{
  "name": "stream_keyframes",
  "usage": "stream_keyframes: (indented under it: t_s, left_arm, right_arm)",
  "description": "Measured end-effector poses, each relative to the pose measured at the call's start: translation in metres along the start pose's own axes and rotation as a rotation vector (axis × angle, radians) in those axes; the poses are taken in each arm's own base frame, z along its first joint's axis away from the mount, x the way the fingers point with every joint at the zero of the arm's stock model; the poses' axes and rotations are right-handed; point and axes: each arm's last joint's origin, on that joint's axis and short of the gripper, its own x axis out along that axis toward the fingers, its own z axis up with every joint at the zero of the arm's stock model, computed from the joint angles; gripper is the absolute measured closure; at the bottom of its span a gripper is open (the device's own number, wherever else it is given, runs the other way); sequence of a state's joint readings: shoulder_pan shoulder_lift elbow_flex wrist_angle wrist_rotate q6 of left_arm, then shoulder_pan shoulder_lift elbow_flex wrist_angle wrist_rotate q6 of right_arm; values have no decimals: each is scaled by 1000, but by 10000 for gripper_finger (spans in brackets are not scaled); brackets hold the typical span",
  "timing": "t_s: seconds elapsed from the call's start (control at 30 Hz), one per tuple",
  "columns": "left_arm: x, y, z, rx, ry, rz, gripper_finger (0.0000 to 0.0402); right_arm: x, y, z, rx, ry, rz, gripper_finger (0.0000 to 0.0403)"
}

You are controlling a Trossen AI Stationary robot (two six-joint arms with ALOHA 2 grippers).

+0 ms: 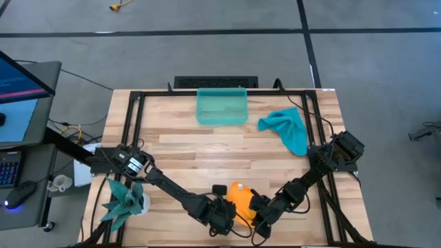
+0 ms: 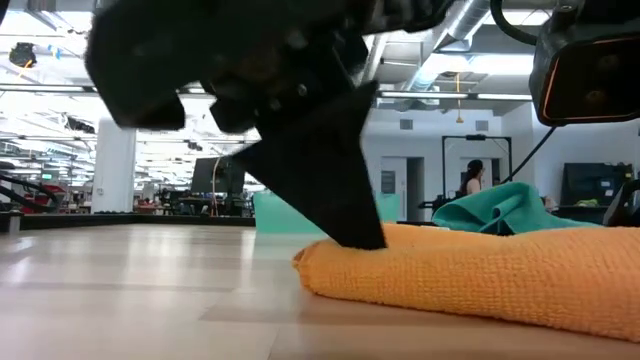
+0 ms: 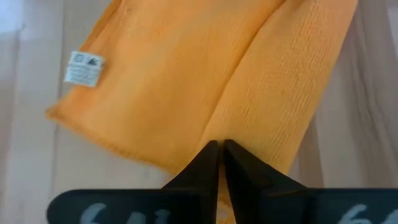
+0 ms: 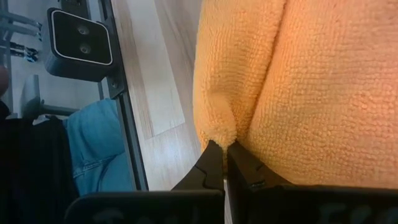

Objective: Roll microfiber towels into tight, uniform cylinder then place into a basket
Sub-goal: Roll the yellow microfiber cloth on the table

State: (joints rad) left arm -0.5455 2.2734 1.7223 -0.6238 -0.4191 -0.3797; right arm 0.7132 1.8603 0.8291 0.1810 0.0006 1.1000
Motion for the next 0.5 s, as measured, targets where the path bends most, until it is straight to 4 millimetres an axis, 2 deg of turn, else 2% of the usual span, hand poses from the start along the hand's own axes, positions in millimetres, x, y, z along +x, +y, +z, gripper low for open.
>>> stream_keyframes:
  t_s: [0.2,0.5]
  left_arm:
    - [-18,-4,9,33,17,41,381]
    - [-38,-26,11,74,-59,35,381]
  right_arm:
    - [0,0,0,0,1,0,390]
    - [0,0,0,-1,1,0,390]
